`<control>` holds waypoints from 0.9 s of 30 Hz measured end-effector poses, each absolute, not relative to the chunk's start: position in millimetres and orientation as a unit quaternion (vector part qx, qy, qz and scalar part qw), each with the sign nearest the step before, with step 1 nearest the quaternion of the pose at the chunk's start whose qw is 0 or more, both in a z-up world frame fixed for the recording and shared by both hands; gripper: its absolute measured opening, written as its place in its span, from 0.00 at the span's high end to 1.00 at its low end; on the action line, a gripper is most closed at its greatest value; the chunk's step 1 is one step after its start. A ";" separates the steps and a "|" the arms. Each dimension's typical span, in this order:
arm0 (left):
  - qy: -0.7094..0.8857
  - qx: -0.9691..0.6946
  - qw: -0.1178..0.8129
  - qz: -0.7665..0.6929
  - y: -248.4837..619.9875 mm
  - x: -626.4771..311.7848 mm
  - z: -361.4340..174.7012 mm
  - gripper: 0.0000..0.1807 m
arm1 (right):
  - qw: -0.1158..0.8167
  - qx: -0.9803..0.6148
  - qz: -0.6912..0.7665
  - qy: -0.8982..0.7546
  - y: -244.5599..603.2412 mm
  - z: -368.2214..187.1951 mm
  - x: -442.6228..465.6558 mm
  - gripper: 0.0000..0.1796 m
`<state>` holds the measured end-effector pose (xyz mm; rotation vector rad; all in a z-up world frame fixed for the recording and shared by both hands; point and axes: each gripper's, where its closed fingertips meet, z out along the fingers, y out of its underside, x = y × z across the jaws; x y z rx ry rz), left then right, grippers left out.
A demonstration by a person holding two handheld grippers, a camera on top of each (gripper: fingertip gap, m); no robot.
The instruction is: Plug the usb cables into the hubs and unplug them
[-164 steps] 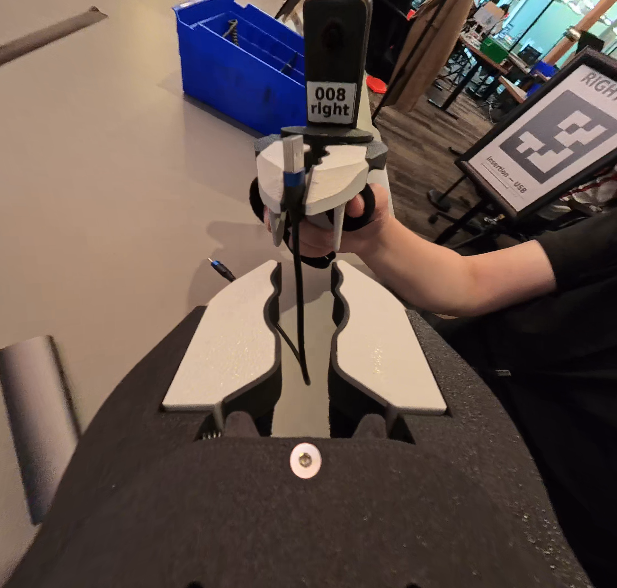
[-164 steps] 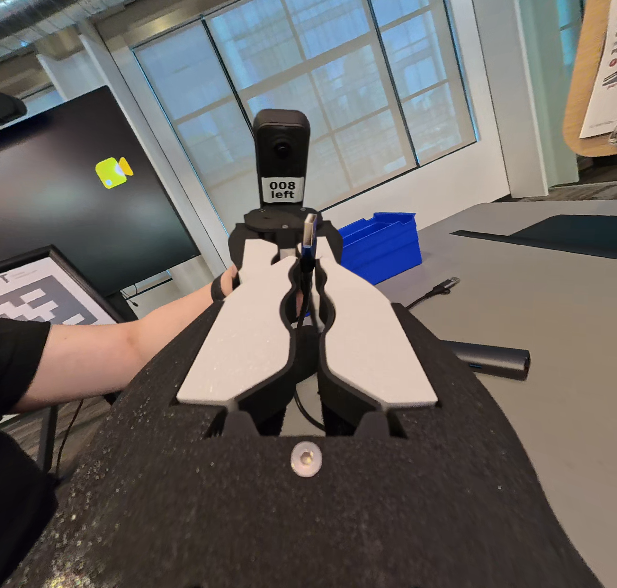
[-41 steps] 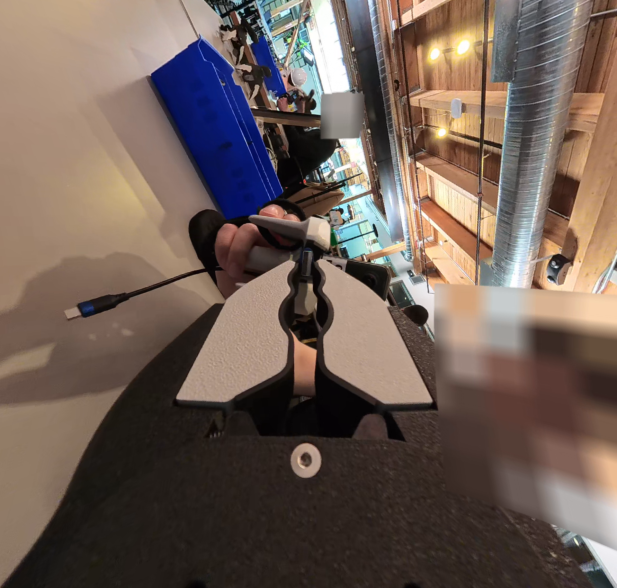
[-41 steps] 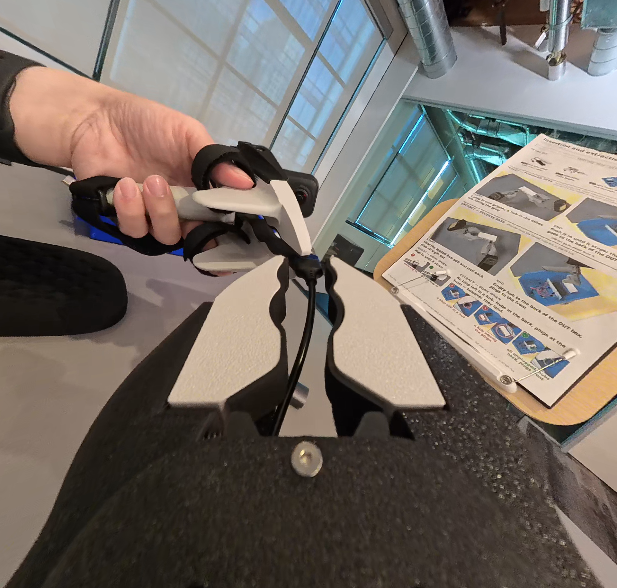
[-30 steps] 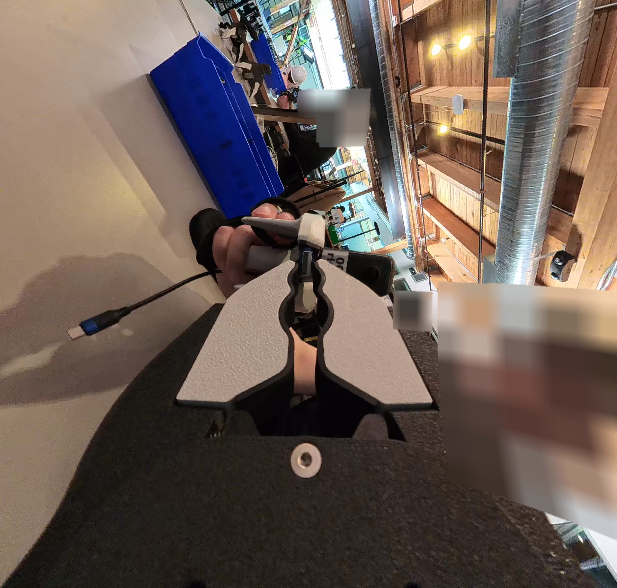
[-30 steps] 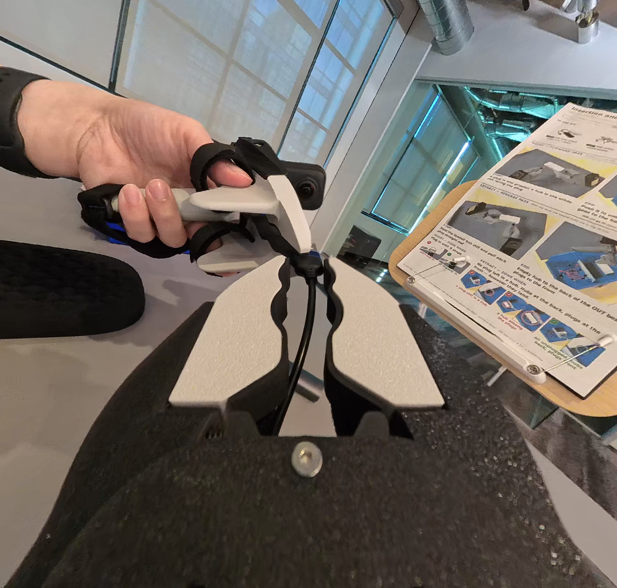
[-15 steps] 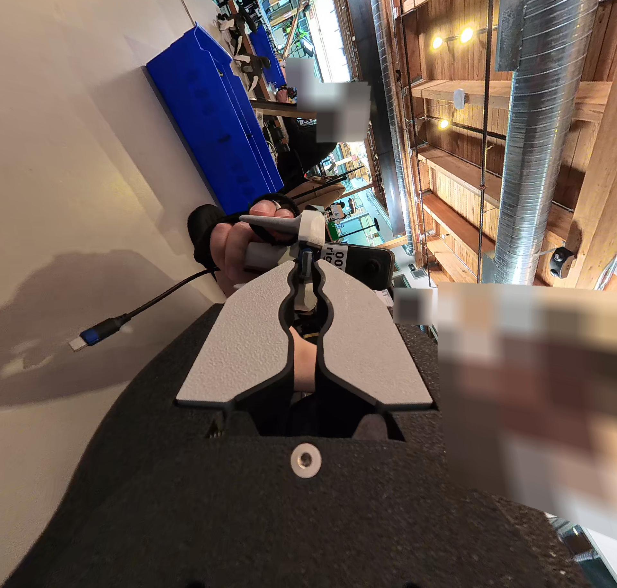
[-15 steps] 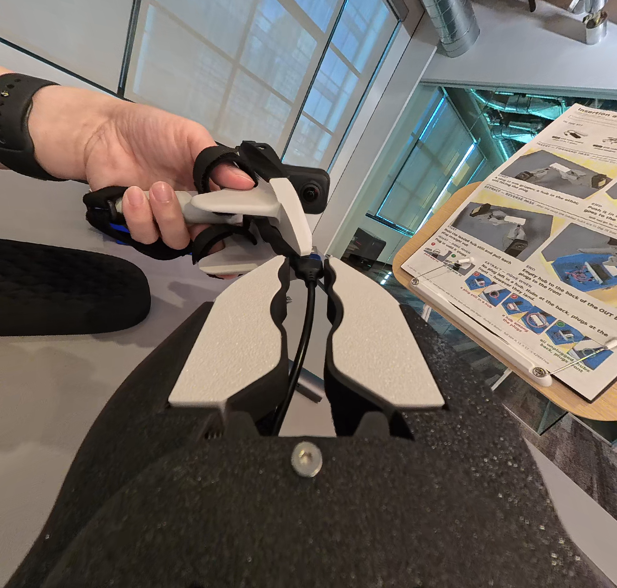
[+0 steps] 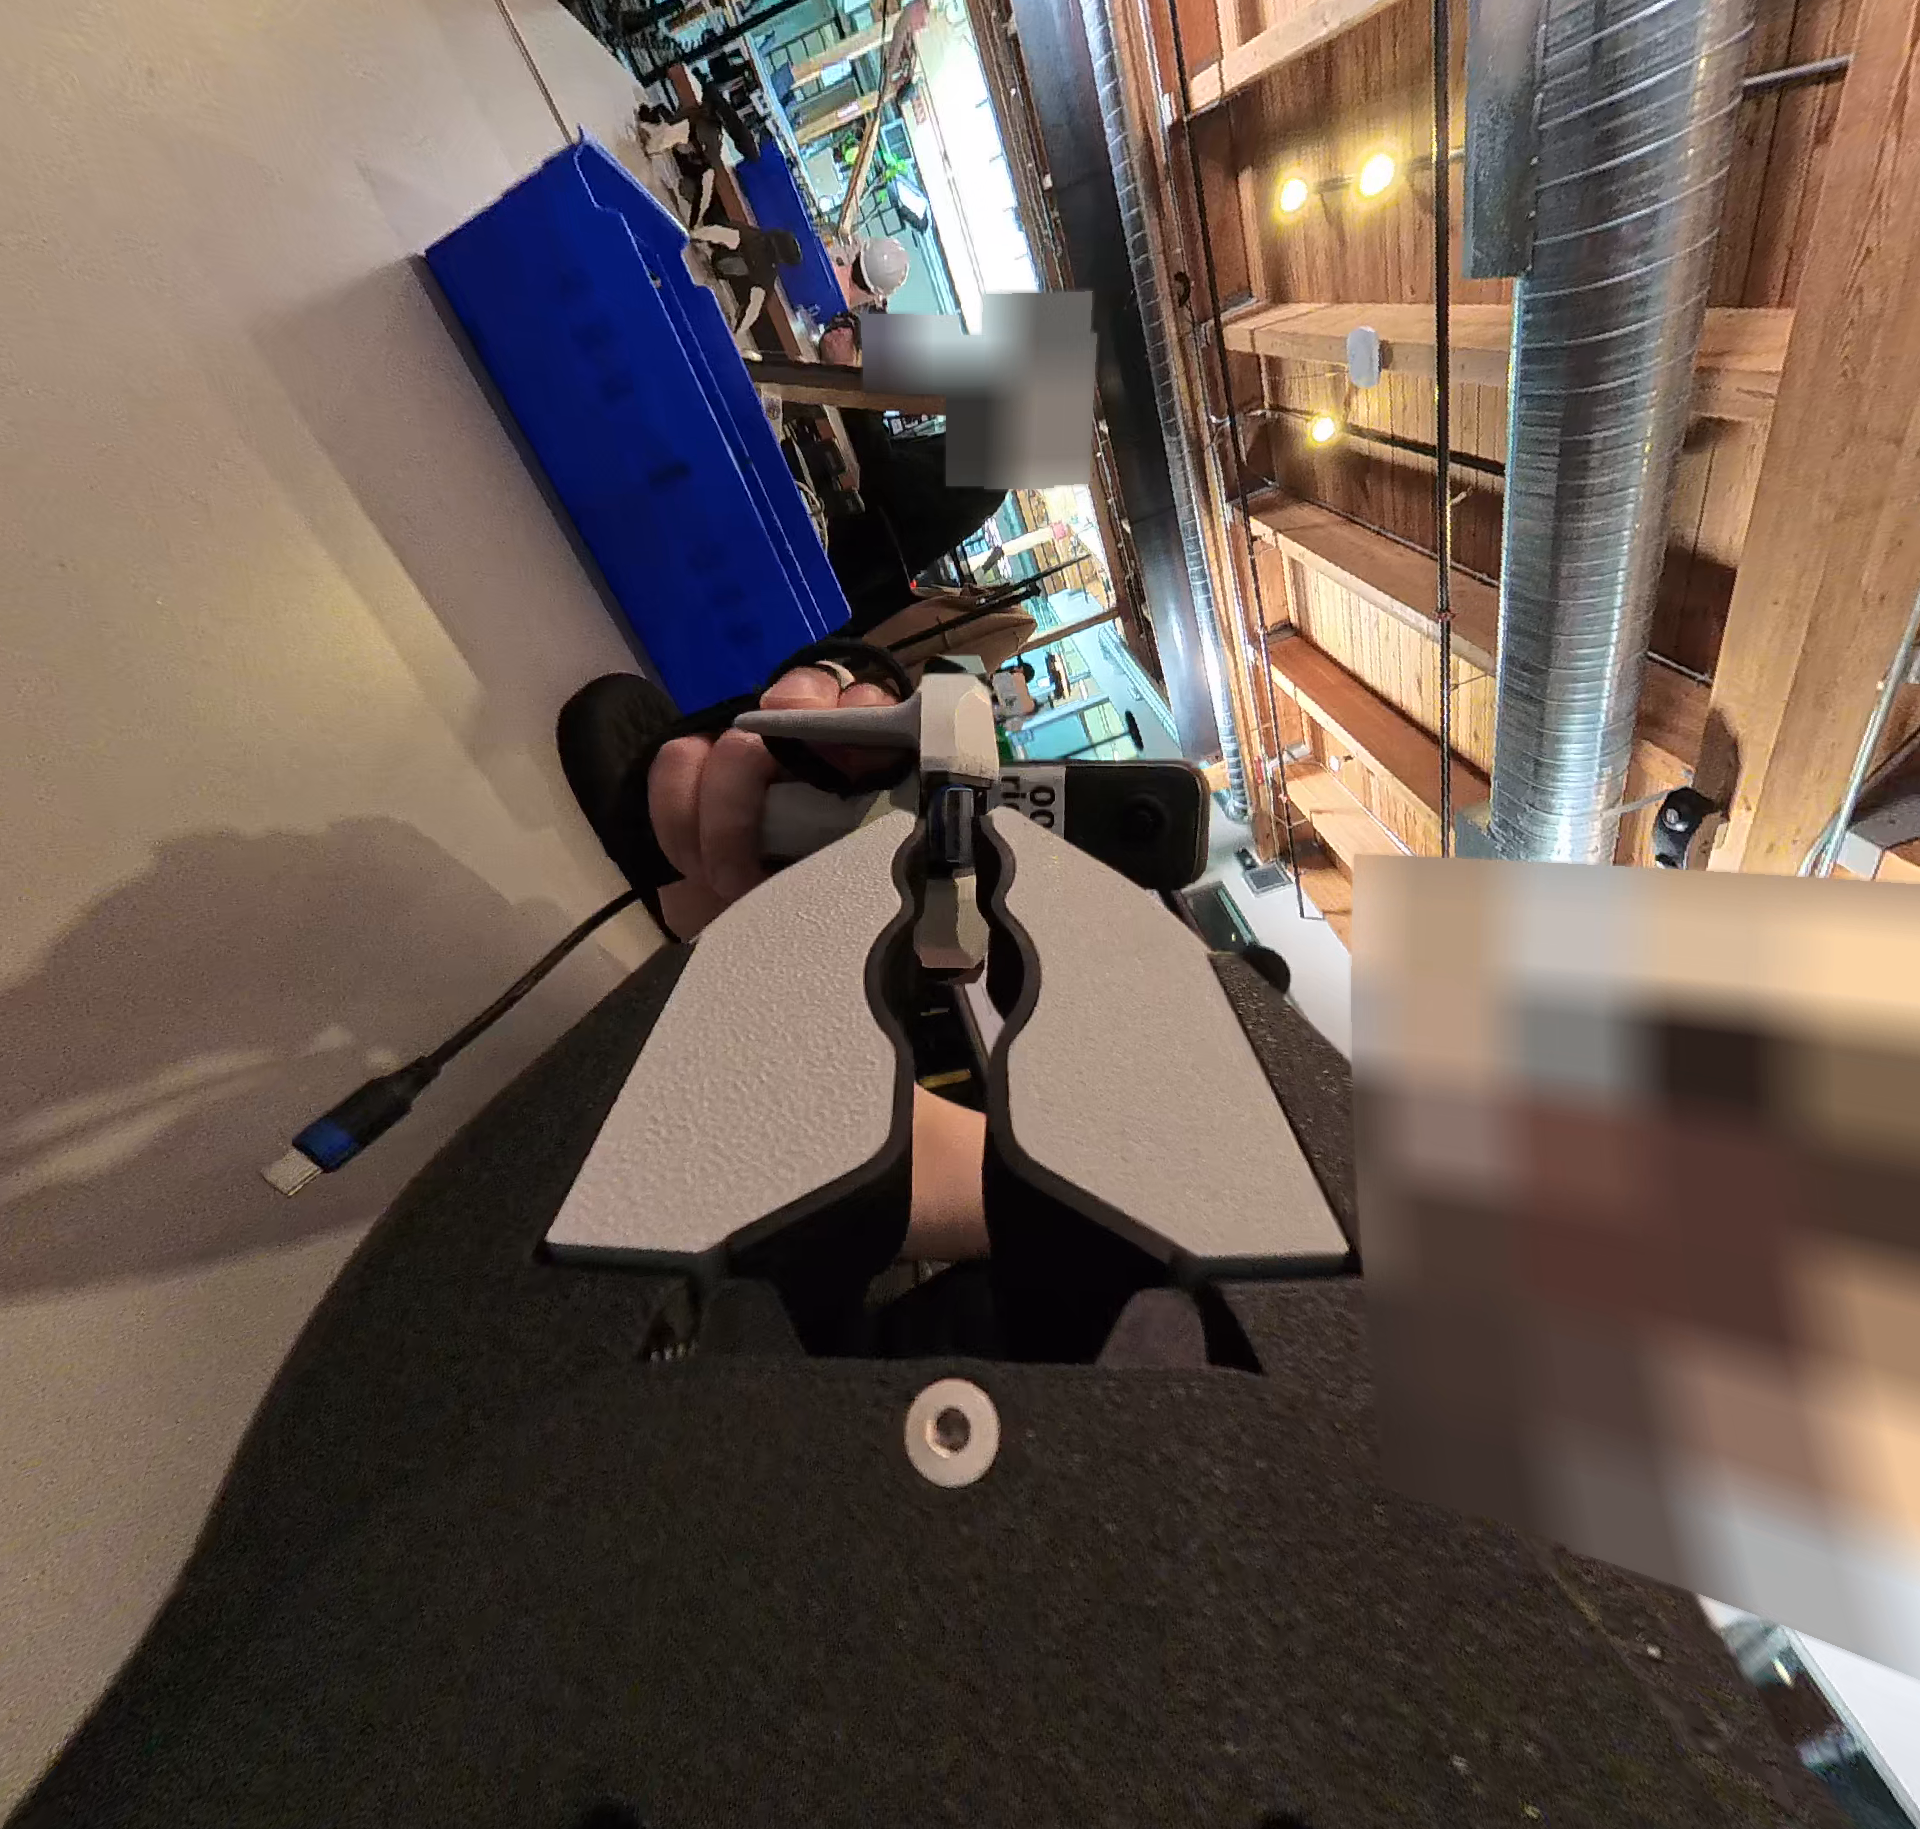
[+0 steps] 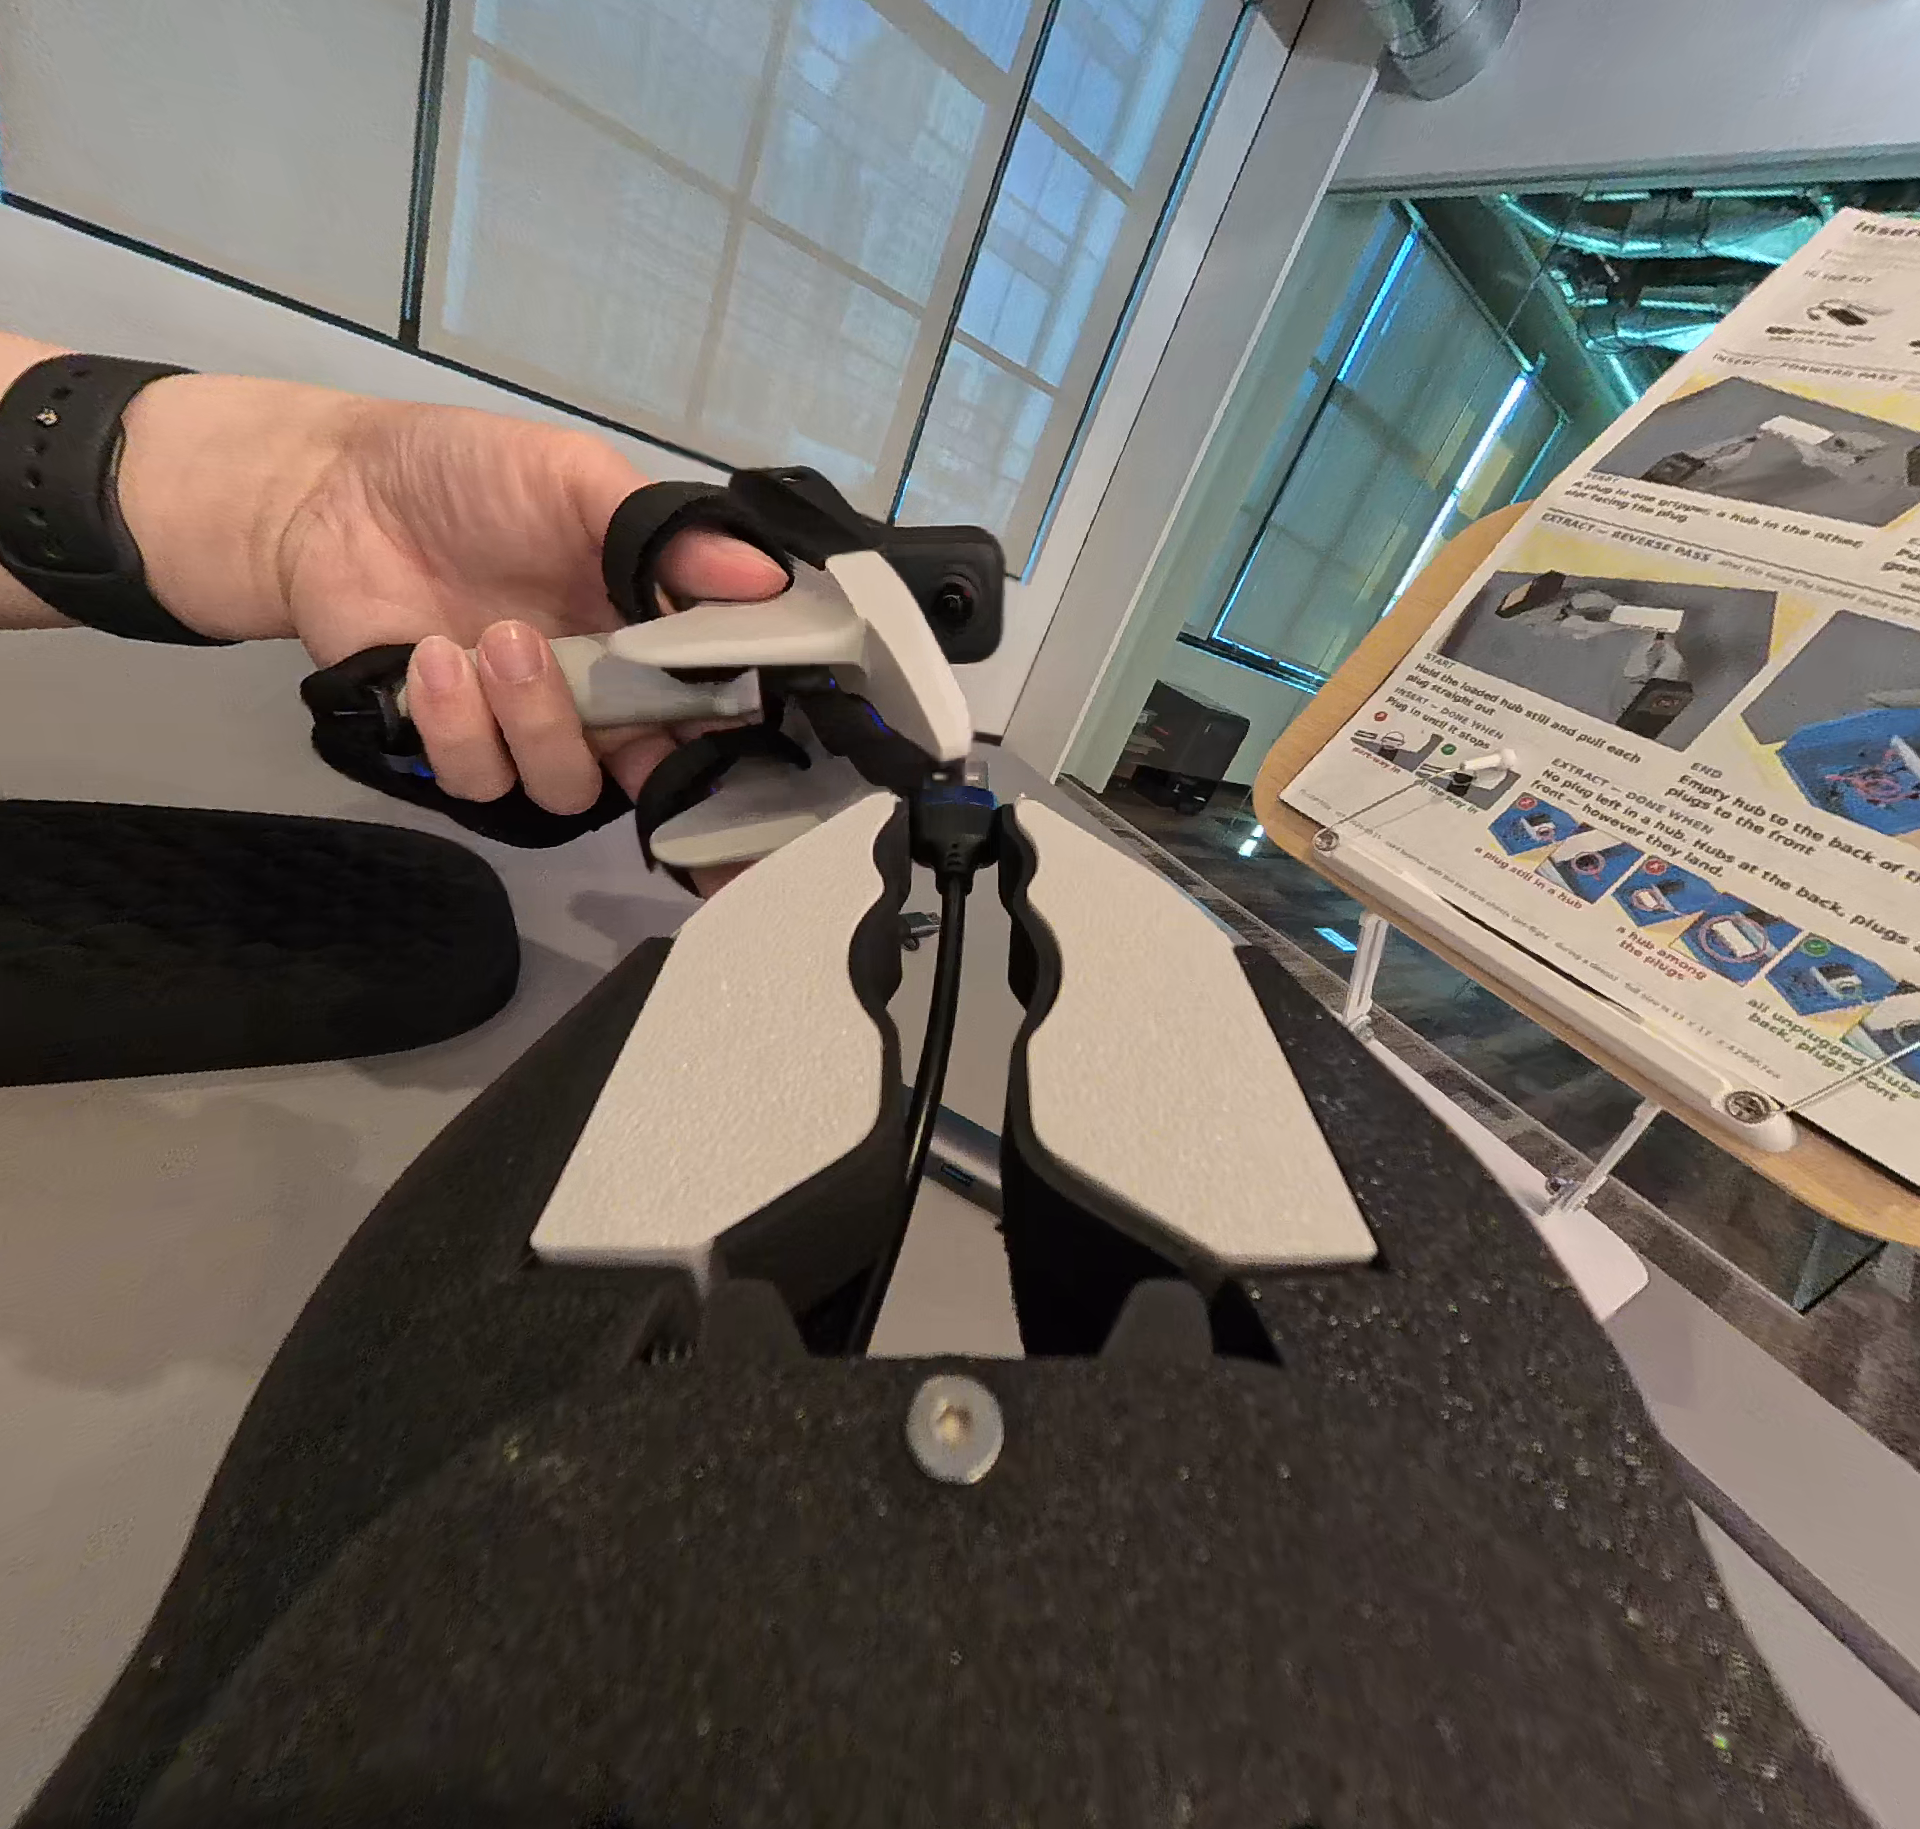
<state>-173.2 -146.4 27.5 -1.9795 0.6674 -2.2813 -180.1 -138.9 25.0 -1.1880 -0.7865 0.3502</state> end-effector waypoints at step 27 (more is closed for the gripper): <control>0.467 -0.787 0.360 -0.181 -47.1 -252.2 -115.1 0.71 | 0.644 -0.688 0.186 -0.280 -103.7 -19.7 -154.2 0.92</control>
